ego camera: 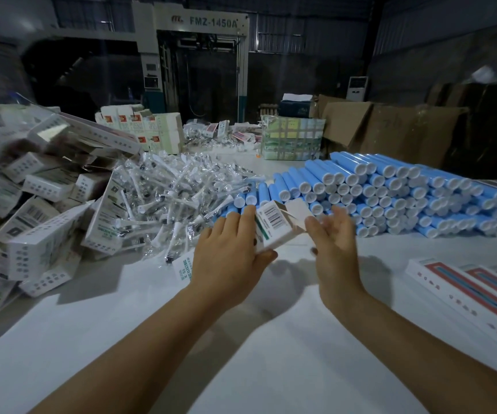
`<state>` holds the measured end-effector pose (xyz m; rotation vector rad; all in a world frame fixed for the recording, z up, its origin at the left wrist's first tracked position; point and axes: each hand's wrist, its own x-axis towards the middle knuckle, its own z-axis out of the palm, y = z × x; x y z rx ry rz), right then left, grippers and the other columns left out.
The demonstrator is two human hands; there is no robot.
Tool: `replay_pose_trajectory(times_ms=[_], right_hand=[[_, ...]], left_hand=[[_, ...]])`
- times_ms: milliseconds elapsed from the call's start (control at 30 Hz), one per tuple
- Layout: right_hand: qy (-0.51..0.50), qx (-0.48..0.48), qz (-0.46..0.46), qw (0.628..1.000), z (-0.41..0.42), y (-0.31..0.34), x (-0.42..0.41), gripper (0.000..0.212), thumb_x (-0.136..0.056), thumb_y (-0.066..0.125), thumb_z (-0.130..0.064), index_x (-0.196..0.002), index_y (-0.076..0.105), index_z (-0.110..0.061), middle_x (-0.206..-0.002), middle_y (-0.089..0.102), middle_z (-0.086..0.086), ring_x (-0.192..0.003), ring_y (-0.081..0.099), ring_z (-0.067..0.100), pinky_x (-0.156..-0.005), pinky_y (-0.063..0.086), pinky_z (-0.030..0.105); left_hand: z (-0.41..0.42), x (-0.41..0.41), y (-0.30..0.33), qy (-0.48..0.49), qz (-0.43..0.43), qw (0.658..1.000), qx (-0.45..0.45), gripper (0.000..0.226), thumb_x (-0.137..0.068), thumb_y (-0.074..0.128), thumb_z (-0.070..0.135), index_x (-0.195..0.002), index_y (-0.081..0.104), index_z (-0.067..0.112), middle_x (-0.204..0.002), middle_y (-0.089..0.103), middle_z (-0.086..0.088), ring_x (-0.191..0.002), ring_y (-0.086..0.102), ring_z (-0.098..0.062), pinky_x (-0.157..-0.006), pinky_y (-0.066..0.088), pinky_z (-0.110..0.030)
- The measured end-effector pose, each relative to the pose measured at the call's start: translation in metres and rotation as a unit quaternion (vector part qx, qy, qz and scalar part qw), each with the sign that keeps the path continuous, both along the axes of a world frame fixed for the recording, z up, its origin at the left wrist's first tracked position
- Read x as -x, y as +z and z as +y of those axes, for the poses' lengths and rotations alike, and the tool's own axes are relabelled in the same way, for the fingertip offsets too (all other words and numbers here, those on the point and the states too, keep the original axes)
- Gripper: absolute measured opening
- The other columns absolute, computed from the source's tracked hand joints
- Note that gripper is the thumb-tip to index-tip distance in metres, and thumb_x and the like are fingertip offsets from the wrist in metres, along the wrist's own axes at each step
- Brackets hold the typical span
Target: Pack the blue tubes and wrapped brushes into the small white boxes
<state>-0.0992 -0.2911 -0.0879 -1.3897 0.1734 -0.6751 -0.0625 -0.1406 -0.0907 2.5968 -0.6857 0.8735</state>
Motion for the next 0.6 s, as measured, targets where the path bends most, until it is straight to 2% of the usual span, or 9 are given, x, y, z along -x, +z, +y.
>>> replay_pose_trajectory(times_ms=[67,133,200,267,333,400,433,500,600], right_hand=[[0.202,-0.169,0.048,0.963,0.004,-0.002,0.0,0.045,-0.079,0.066,-0.042,-0.116,0.06,-0.018,-0.12,0.065,0.008,-0.109,0.061,0.02,-0.091,0.049,0.041],[0.325,-0.232,0.011,0.917,0.007,-0.003,-0.001,0.062,-0.065,0.08,-0.044,-0.115,0.064,-0.011,-0.111,0.068,0.012,-0.098,0.067,0.021,-0.082,0.056,0.037],[0.34,-0.25,-0.042,0.906,0.01,-0.004,-0.005,0.052,-0.066,0.082,-0.027,-0.113,0.065,-0.013,-0.103,0.071,0.011,-0.091,0.069,0.021,-0.072,0.058,0.032],[0.27,-0.242,-0.057,0.93,0.01,-0.003,-0.008,0.039,-0.077,0.066,-0.007,-0.116,0.061,-0.015,-0.096,0.072,0.008,-0.085,0.071,0.02,-0.064,0.057,0.03],[0.181,-0.138,-0.062,0.972,0.008,-0.006,-0.009,0.035,-0.087,0.056,0.002,-0.117,0.061,-0.015,-0.094,0.073,0.005,-0.086,0.07,0.018,-0.067,0.056,0.027],[0.084,0.069,-0.072,0.992,0.009,-0.009,-0.003,0.028,-0.092,0.055,-0.005,-0.113,0.063,-0.021,-0.098,0.071,-0.006,-0.091,0.068,0.008,-0.072,0.053,0.018],[0.044,0.155,-0.077,0.984,0.01,-0.01,0.0,0.026,-0.093,0.055,-0.013,-0.116,0.062,-0.022,-0.101,0.069,-0.011,-0.093,0.066,0.004,-0.074,0.052,0.015],[-0.008,0.276,-0.085,0.957,0.011,-0.011,0.002,0.039,-0.091,0.048,-0.027,-0.127,0.057,-0.018,-0.106,0.065,-0.012,-0.095,0.064,0.003,-0.079,0.05,0.014],[-0.037,0.383,-0.096,0.918,0.01,-0.011,0.003,0.048,-0.092,0.041,-0.03,-0.136,0.049,-0.011,-0.111,0.059,-0.006,-0.098,0.059,0.007,-0.082,0.046,0.009]], left_hand=[[-0.003,0.003,-0.001,-0.009,-0.003,1.0,-0.016,0.08,-0.084,0.053,0.058,-0.146,0.026,0.016,-0.131,0.048,-0.002,-0.116,0.044,-0.024,-0.093,0.034,-0.036],[-0.006,0.006,-0.002,-0.02,-0.01,0.999,-0.028,0.078,-0.084,0.055,0.056,-0.145,0.03,0.013,-0.128,0.05,-0.005,-0.11,0.048,-0.026,-0.089,0.037,-0.037],[-0.009,0.008,-0.001,-0.027,-0.016,0.999,-0.029,0.076,-0.085,0.052,0.058,-0.143,0.034,0.011,-0.124,0.053,-0.007,-0.107,0.051,-0.027,-0.086,0.039,-0.038],[-0.012,0.011,0.0,-0.036,-0.027,0.998,-0.044,0.077,-0.086,0.04,0.063,-0.143,0.036,0.011,-0.119,0.056,-0.006,-0.103,0.053,-0.027,-0.083,0.041,-0.039],[-0.014,0.013,0.0,-0.041,-0.03,0.997,-0.063,0.079,-0.087,0.036,0.064,-0.143,0.036,0.008,-0.12,0.056,-0.007,-0.103,0.053,-0.027,-0.083,0.041,-0.038],[-0.015,0.014,-0.001,-0.043,-0.032,0.996,-0.078,0.078,-0.089,0.044,0.061,-0.143,0.035,0.006,-0.121,0.055,-0.009,-0.103,0.052,-0.027,-0.084,0.041,-0.038],[-0.015,0.015,-0.001,-0.047,-0.034,0.995,-0.079,0.077,-0.089,0.045,0.06,-0.142,0.036,0.004,-0.12,0.055,-0.01,-0.102,0.053,-0.028,-0.083,0.041,-0.039],[-0.013,0.018,0.0,-0.056,-0.046,0.995,-0.07,0.074,-0.09,0.038,0.057,-0.137,0.043,0.0,-0.114,0.059,-0.013,-0.095,0.056,-0.029,-0.078,0.045,-0.04],[-0.011,0.019,0.001,-0.056,-0.075,0.994,-0.062,0.074,-0.09,0.03,0.054,-0.131,0.049,-0.005,-0.107,0.062,-0.016,-0.088,0.059,-0.031,-0.073,0.049,-0.04]])
